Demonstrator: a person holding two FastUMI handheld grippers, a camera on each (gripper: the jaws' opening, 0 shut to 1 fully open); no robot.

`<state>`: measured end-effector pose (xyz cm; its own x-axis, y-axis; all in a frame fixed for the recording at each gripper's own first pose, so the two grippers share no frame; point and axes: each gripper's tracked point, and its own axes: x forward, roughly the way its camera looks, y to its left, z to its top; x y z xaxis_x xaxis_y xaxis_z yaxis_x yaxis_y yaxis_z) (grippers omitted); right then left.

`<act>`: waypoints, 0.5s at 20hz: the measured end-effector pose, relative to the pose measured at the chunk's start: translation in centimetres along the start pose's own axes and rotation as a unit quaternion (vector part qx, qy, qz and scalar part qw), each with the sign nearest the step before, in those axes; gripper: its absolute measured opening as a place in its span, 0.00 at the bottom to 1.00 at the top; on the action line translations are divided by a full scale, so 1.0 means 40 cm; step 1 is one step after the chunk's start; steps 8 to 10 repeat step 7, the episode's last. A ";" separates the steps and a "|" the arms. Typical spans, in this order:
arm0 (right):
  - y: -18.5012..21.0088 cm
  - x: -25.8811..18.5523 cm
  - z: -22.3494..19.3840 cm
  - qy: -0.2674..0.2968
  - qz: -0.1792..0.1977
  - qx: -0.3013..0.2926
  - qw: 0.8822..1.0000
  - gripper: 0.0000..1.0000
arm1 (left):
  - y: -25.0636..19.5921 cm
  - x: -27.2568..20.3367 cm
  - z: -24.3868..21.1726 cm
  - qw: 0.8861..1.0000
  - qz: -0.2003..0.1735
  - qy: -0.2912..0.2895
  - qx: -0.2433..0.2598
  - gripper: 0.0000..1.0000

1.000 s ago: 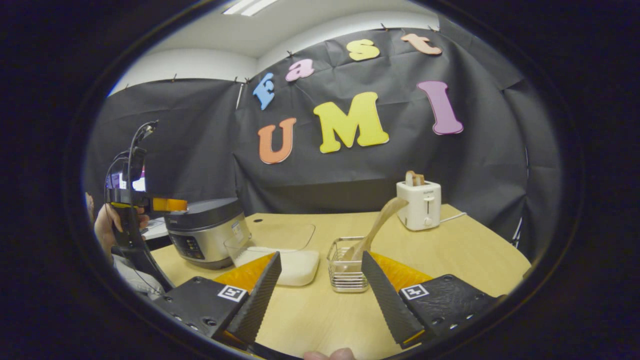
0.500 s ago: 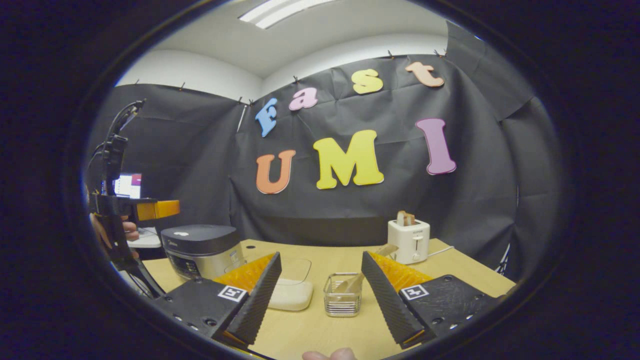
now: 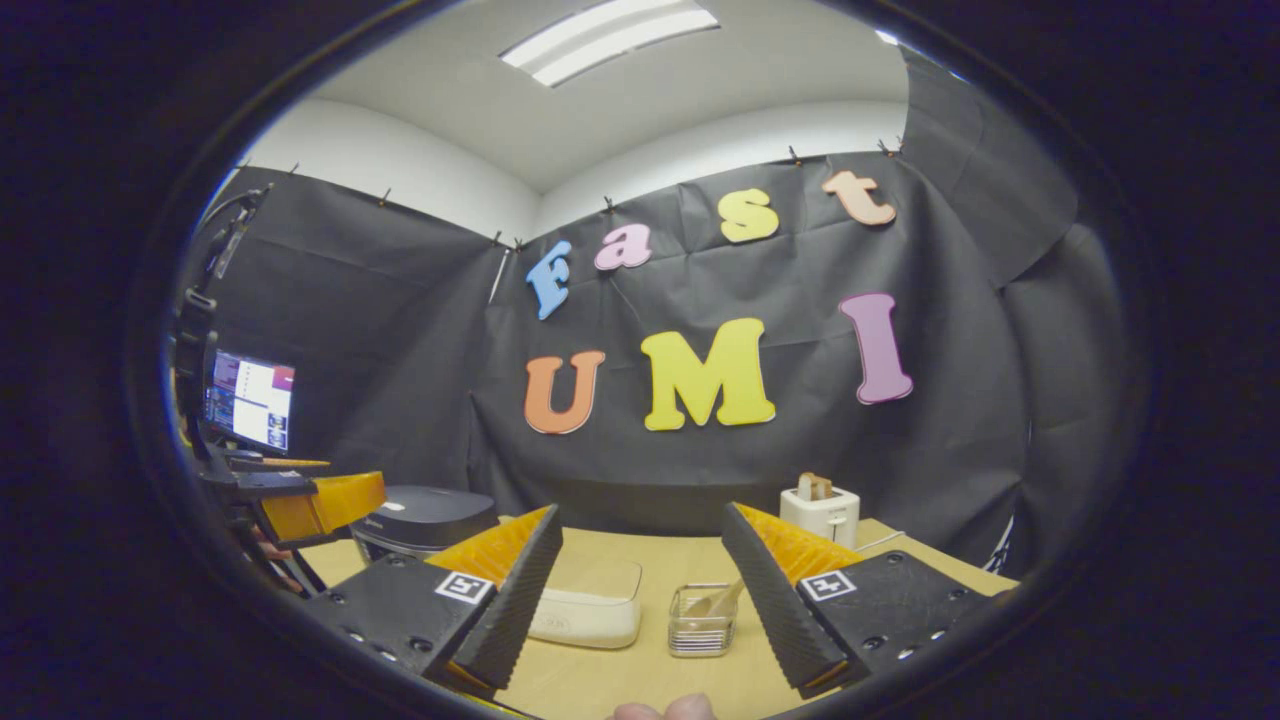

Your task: Close the left gripper, press the button to open the rice cooker; take a wooden spoon from the chopstick holder with the right hand, scoop a spoonful of rice and pour it into the rice cooker, then put the wooden spoon back into the chopstick holder.

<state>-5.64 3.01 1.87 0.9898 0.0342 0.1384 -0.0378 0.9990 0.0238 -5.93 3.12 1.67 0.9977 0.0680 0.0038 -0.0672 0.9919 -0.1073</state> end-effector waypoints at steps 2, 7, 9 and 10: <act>-0.008 -0.007 -0.005 0.021 -0.005 0.015 1.000 0.92 | 0.009 -0.021 0.031 1.000 0.007 -0.018 0.014 0.98; -0.060 -0.055 0.057 0.015 -0.040 -0.011 0.999 0.95 | -0.007 -0.057 0.073 0.998 0.005 -0.040 0.041 0.97; -0.060 -0.055 0.057 0.015 -0.040 -0.011 0.999 0.95 | -0.007 -0.057 0.073 0.998 0.005 -0.040 0.041 0.97; -0.060 -0.055 0.057 0.015 -0.040 -0.011 0.999 0.95 | -0.007 -0.057 0.073 0.998 0.005 -0.040 0.041 0.97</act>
